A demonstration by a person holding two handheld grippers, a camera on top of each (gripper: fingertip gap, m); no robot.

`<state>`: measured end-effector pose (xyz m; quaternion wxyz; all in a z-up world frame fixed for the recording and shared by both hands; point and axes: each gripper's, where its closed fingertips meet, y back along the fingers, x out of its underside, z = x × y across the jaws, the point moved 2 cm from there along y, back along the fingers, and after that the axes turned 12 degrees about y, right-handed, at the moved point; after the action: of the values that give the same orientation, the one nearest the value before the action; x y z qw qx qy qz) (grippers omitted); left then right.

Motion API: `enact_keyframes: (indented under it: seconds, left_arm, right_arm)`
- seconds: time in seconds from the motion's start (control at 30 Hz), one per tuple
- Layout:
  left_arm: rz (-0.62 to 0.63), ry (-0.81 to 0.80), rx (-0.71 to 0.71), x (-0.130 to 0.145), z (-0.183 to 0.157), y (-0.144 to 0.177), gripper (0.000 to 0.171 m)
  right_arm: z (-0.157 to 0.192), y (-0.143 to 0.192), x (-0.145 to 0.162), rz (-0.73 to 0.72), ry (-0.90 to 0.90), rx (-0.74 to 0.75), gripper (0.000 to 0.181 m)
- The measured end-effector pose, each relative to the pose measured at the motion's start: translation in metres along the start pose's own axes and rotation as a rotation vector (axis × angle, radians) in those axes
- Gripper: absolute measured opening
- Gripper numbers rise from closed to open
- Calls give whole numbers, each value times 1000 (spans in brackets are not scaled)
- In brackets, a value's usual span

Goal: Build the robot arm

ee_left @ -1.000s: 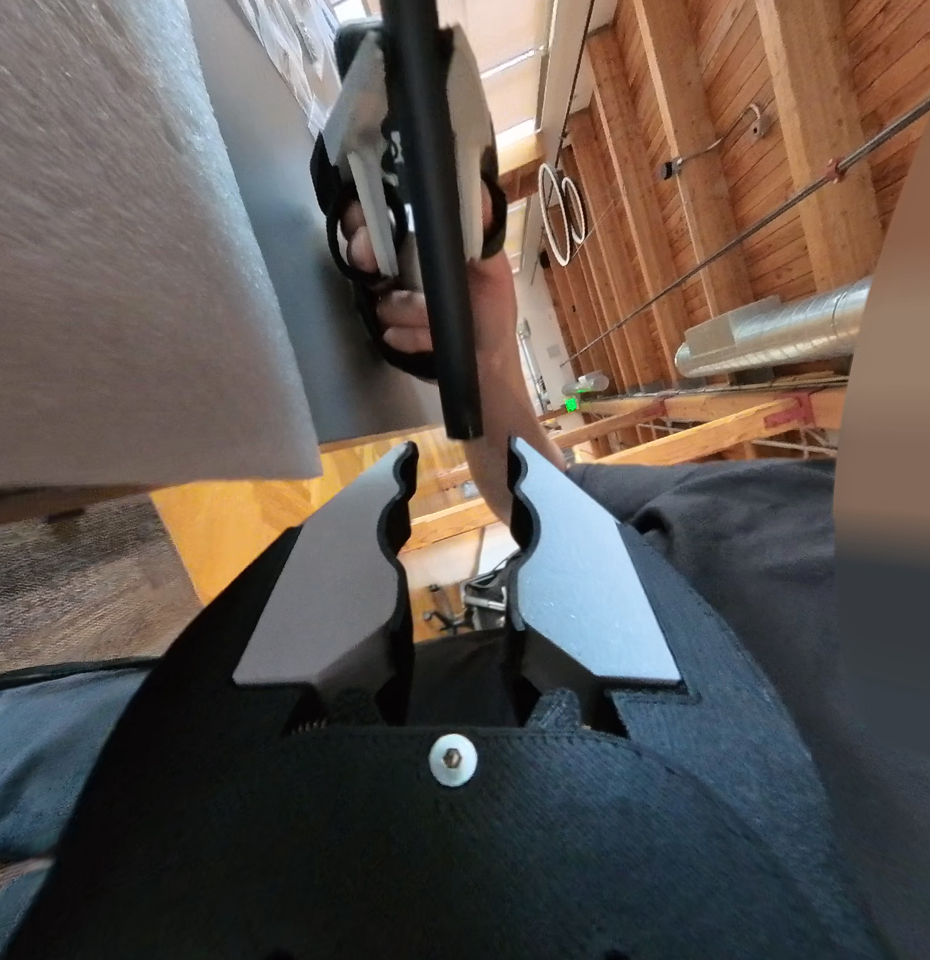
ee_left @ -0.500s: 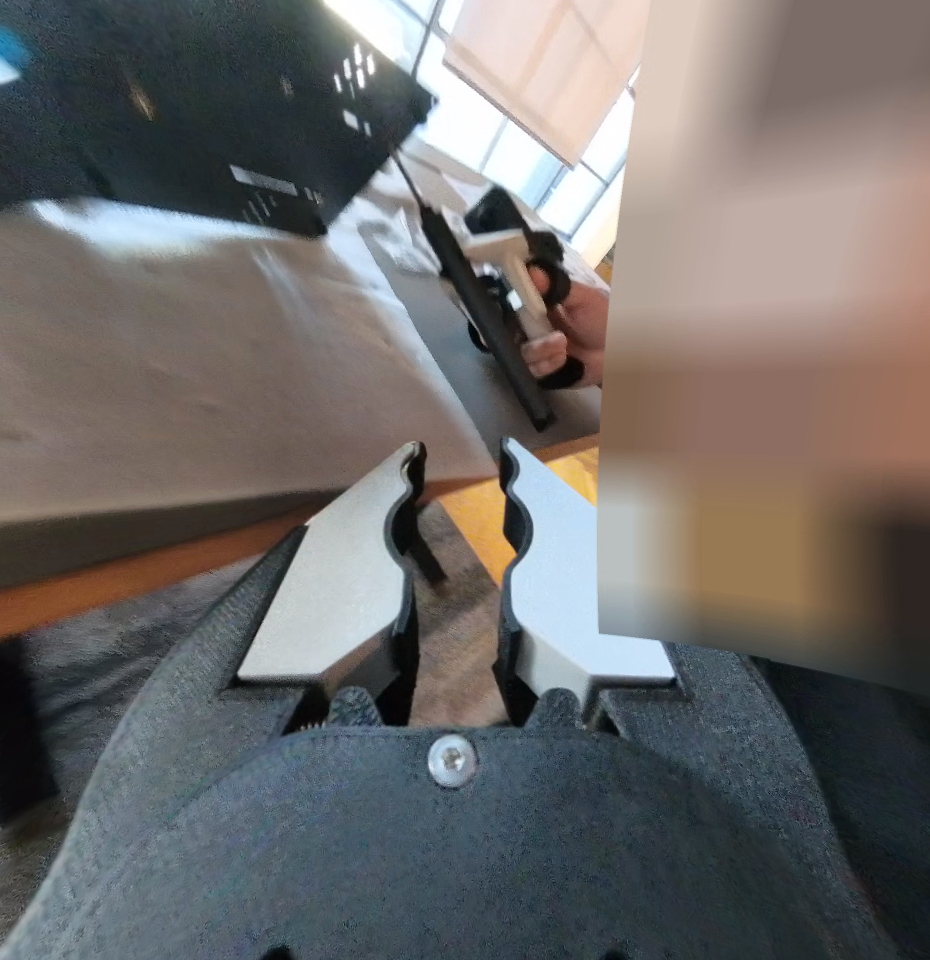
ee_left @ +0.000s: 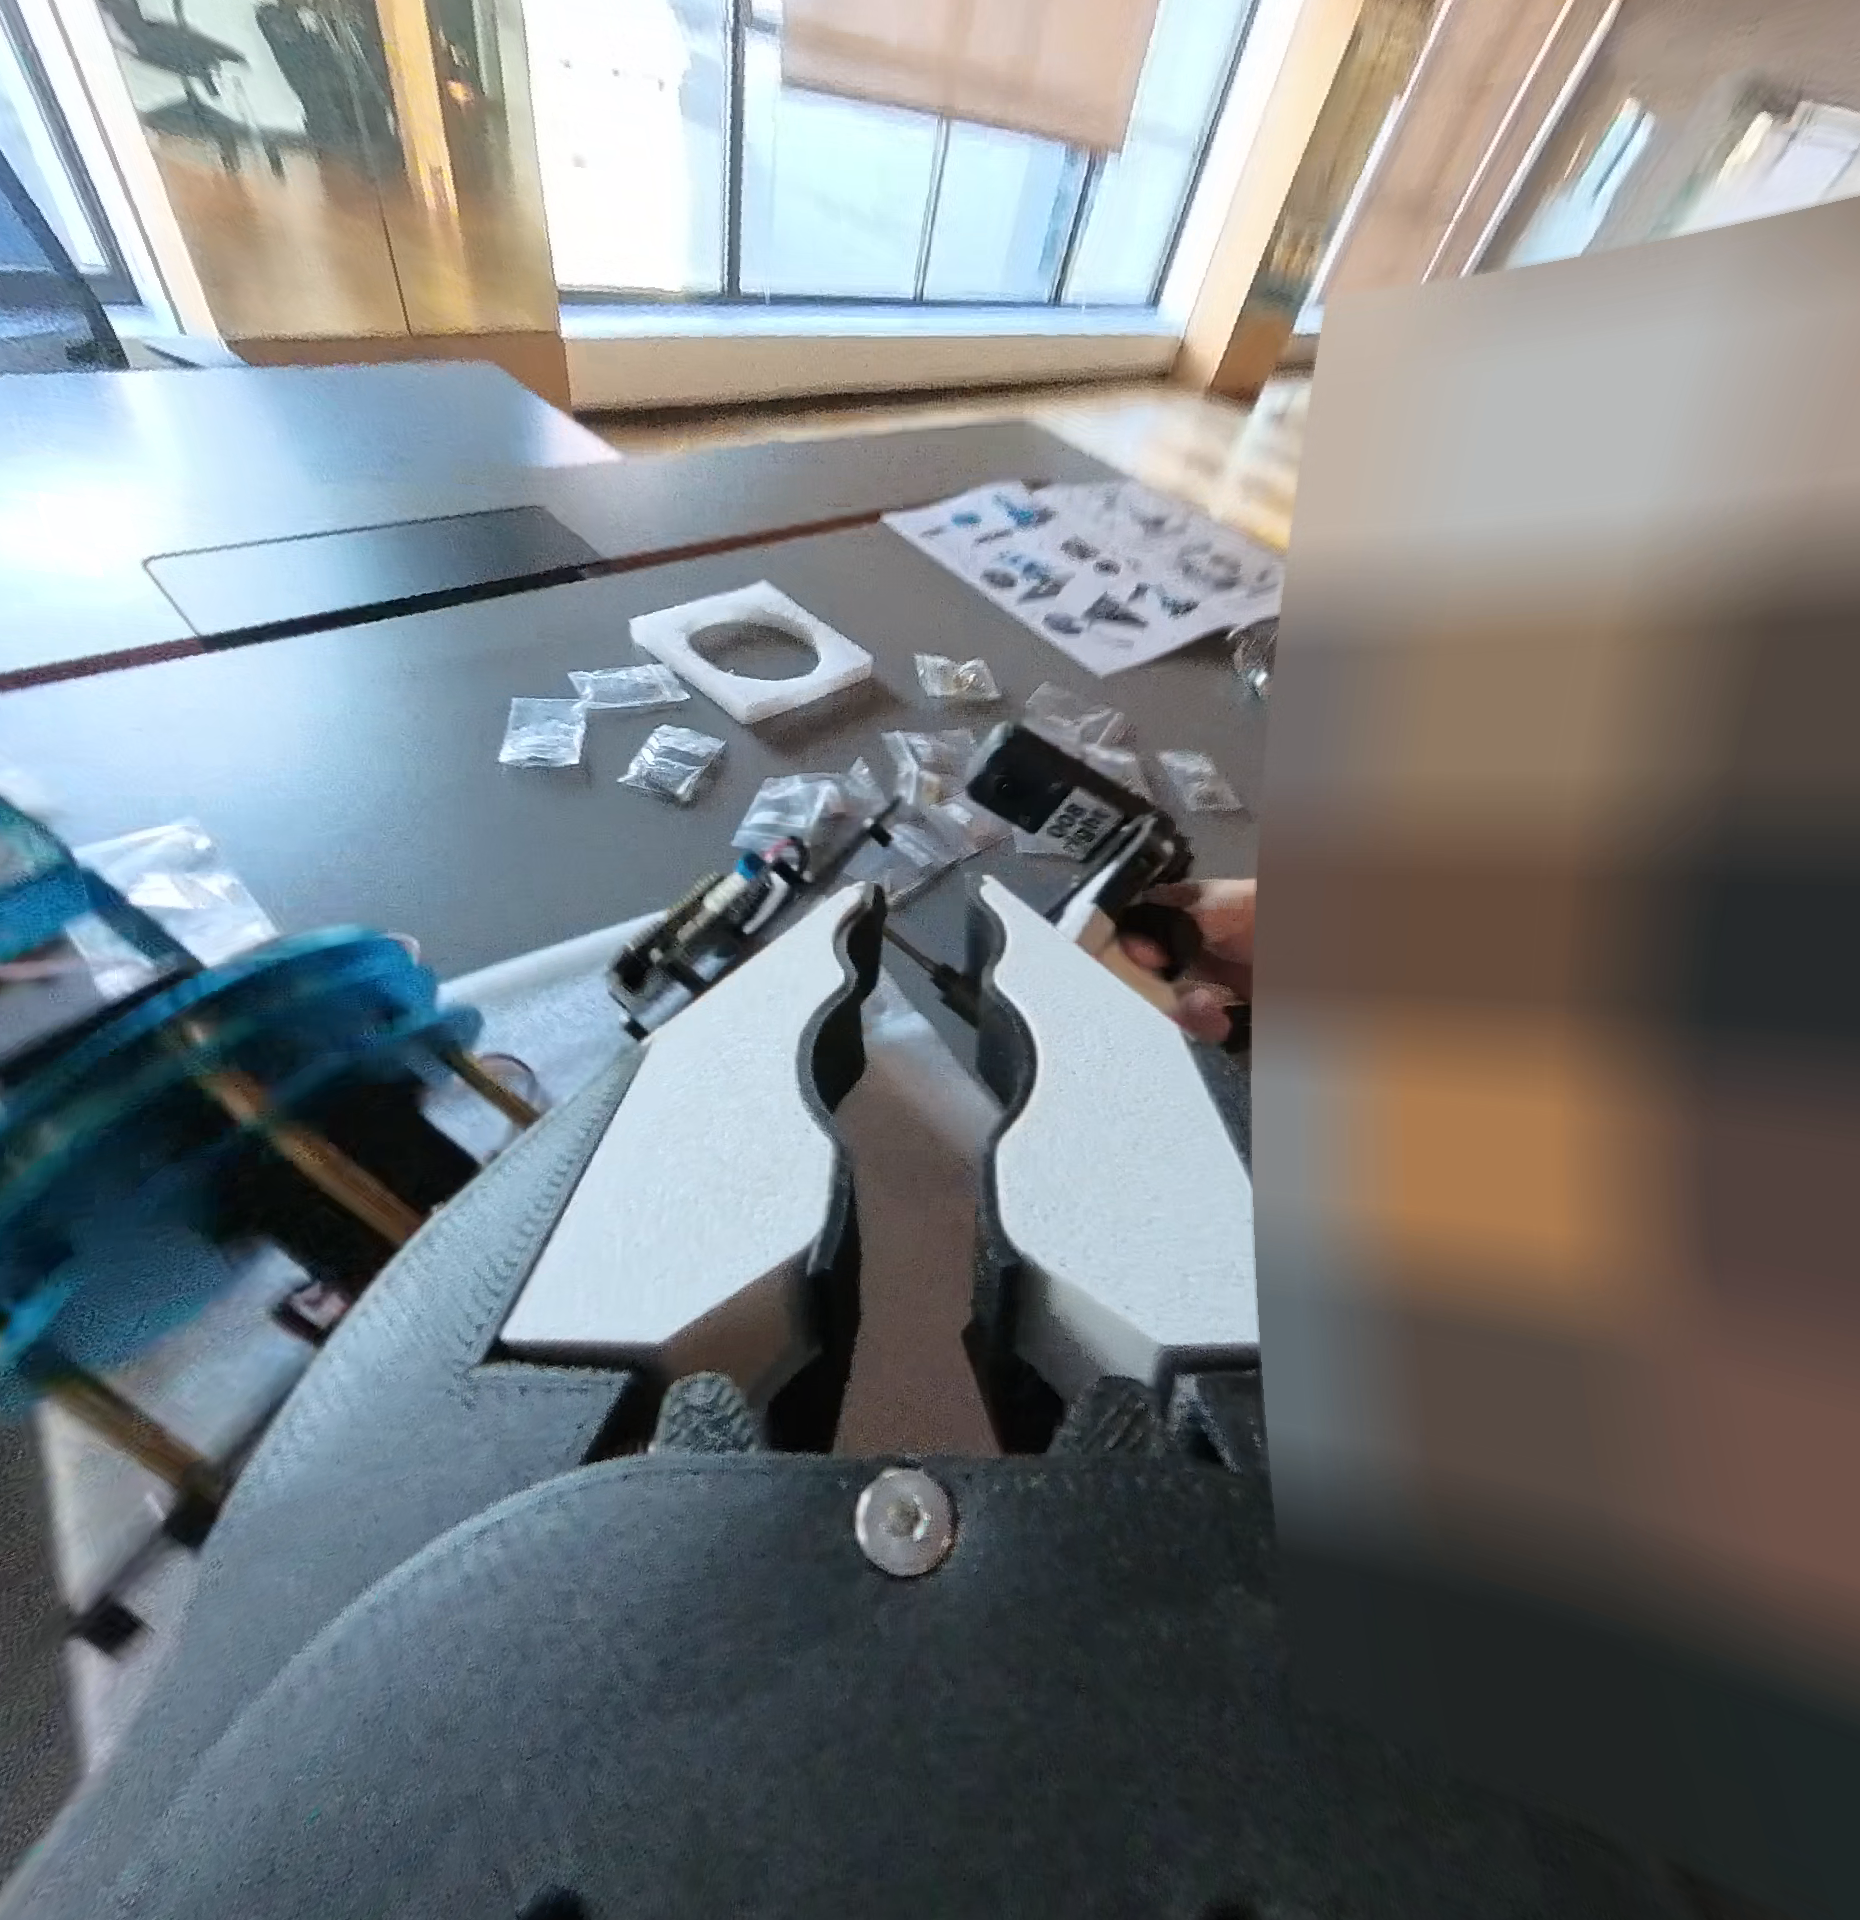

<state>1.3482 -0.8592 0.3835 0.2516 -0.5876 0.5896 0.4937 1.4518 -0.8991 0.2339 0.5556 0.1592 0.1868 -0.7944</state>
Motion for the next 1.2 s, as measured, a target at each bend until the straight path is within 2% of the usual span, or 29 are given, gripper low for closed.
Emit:
enact_keyframes:
  seconds: [0.03, 0.17, 0.27, 0.37, 0.4, 0.47, 0.67, 0.8, 0.87, 0.97, 1.1, 1.2]
  left_arm:
    - [42, -26, -19, -8, 3, -11, 12]
    - [162, -113, -53, -31, 5, -46, 13]
    - [269, -134, -59, -31, 7, -68, 24]
    - [403, -66, 41, -22, -1, -82, 37]
    - [438, -52, 78, -20, -3, -84, 43]
    - [463, -55, 101, -18, 0, -88, 45]
    - [586, -263, 106, -3, 22, -93, 65]
    - [685, -493, 100, 11, 30, -97, 65]
    - [711, -556, 114, 16, 33, -101, 59]
    - [744, -547, 185, 23, 32, -108, 61]
    - [827, -541, 234, 32, 39, -117, 75]
    - [835, -507, 278, 34, 38, -122, 73]
  right_arm:
    - [0, 0, 0, -3, 6, 1, 16]
    - [1, -1, 5, 18, -2, 0, 16]
    - [2, -1, 5, 20, -18, -10, 16]
    - [4, -3, 9, 44, -37, -33, 16]
    - [4, -3, 10, 47, -30, -28, 16]
    - [3, -3, 12, 64, -23, -18, 16]
    - [3, -3, 11, 59, -58, -35, 15]
    - [2, -5, 13, 73, -66, -42, 16]
    - [2, -4, 11, 62, -72, -43, 16]
    - [2, -3, 9, 43, -91, -49, 16]
    - [1, -1, 6, 30, -117, -62, 16]
    - [1, -1, 6, 32, -121, -66, 16]
